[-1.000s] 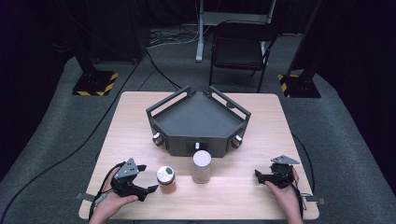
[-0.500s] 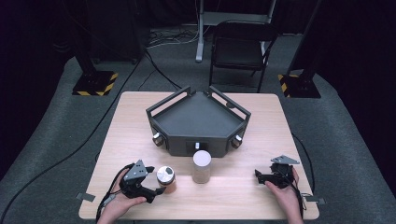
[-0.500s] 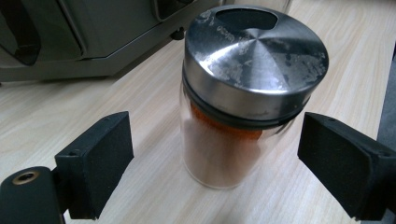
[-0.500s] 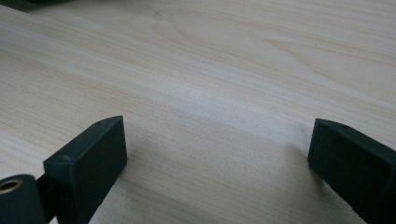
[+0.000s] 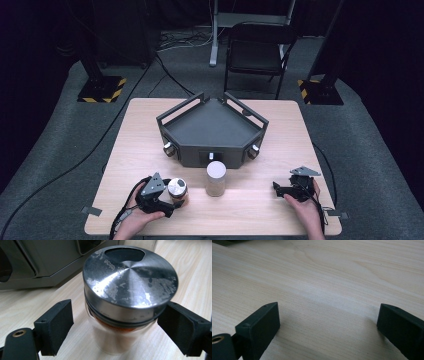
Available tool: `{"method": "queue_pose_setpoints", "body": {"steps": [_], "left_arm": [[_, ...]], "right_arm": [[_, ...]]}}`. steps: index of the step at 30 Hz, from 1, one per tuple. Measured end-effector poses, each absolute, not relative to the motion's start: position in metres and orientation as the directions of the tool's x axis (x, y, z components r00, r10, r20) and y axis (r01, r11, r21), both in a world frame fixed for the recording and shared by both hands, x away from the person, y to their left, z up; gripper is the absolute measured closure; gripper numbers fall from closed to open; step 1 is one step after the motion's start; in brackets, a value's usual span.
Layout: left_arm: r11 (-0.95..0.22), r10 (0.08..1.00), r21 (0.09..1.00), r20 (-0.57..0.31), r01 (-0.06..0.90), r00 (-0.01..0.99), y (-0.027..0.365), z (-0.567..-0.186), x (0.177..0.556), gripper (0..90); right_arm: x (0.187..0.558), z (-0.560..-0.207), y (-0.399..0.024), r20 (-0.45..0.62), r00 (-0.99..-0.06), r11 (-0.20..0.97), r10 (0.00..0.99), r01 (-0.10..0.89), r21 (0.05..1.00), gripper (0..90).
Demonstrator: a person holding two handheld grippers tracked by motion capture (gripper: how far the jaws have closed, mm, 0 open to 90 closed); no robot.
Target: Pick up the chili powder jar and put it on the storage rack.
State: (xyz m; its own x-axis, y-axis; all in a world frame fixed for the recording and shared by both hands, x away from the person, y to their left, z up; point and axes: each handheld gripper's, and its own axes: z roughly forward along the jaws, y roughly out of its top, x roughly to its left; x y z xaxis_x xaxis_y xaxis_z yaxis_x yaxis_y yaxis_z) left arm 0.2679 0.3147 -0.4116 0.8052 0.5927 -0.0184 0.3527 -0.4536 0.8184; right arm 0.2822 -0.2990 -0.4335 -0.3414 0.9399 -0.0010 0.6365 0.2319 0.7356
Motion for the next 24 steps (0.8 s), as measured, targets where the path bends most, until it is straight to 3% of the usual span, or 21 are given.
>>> {"method": "queue_pose_setpoints", "body": {"steps": [24], "left_arm": [[-0.432, 0.643, 0.825, 0.0, 0.363, 0.766, 0.294, -0.425, 0.259, 31.0]], "right_arm": [[0.282, -0.434, -0.299, -0.001, -0.342, 0.232, 0.94, 0.636, 0.736, 4.1]]}}
